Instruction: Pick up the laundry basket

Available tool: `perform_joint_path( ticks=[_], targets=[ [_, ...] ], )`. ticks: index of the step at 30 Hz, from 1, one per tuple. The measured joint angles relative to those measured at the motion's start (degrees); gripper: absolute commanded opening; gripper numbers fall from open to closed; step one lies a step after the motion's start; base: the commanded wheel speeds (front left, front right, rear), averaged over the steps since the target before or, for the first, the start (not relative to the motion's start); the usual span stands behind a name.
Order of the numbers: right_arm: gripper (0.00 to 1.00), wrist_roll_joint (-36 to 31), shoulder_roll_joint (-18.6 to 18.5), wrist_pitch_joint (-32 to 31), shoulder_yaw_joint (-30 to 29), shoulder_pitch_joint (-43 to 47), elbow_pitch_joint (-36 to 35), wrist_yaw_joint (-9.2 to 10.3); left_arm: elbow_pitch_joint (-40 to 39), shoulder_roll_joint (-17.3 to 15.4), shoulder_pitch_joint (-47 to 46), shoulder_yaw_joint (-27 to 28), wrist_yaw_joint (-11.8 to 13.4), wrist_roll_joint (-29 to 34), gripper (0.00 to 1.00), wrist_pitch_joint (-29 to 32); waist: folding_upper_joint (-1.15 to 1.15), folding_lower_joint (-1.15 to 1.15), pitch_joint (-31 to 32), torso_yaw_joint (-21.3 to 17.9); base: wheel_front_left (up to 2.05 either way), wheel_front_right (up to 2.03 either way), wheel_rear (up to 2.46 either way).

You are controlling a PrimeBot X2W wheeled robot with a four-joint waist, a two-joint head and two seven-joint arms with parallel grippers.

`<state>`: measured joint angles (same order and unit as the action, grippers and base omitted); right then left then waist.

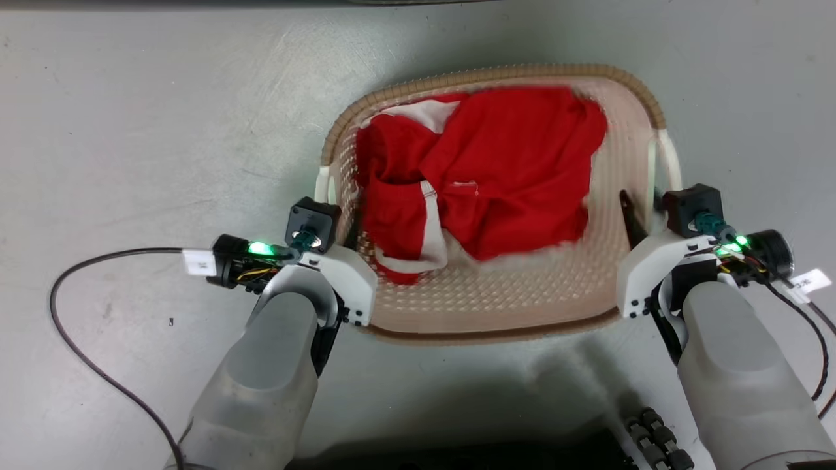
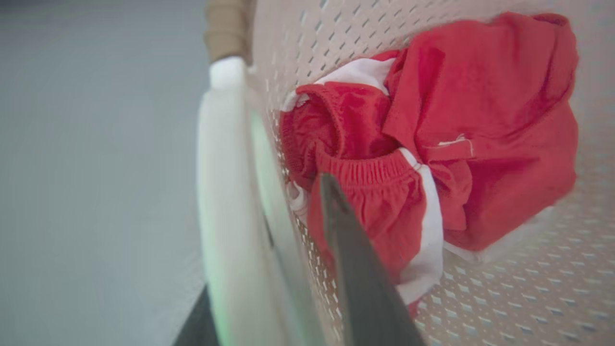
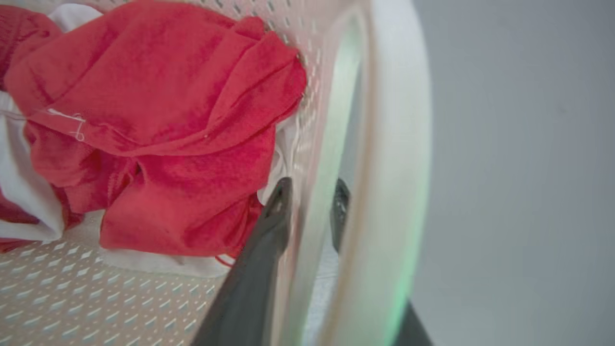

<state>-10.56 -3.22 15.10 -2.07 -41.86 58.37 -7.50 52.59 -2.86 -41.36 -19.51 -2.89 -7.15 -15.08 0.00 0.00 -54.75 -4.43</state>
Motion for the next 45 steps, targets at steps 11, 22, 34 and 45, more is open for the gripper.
perform_joint_path(
  ticks=[11,22,34,45],
  targets=[
    [0.00,1.0,0.3,0.0,1.8,0.2,1.8,0.01,2.3,-0.2,-0.6,-2.3,-0.4,-3.5,0.00,0.0,0.00,0.00,2.6,0.1,0.00,0.00,0.00],
    [0.00,1.0,0.1,0.0,3.8,4.0,6.2,0.01,5.6,-0.4,4.0,-7.5,-1.1,-10.6,0.00,0.0,0.00,0.00,13.2,1.8,0.00,0.00,0.00],
    [0.00,1.6,0.2,-0.1,9.0,8.3,11.5,0.01,12.0,-0.2,8.7,-12.0,-2.2,-18.2,0.00,-0.1,0.00,-0.01,26.8,4.9,0.00,0.00,0.00],
    [0.00,5.7,0.4,-1.7,14.8,10.6,15.2,0.01,16.9,-0.1,10.7,-16.9,-2.9,-24.1,0.00,1.6,0.00,-0.01,37.8,7.8,0.00,0.00,0.00]
  ],
)
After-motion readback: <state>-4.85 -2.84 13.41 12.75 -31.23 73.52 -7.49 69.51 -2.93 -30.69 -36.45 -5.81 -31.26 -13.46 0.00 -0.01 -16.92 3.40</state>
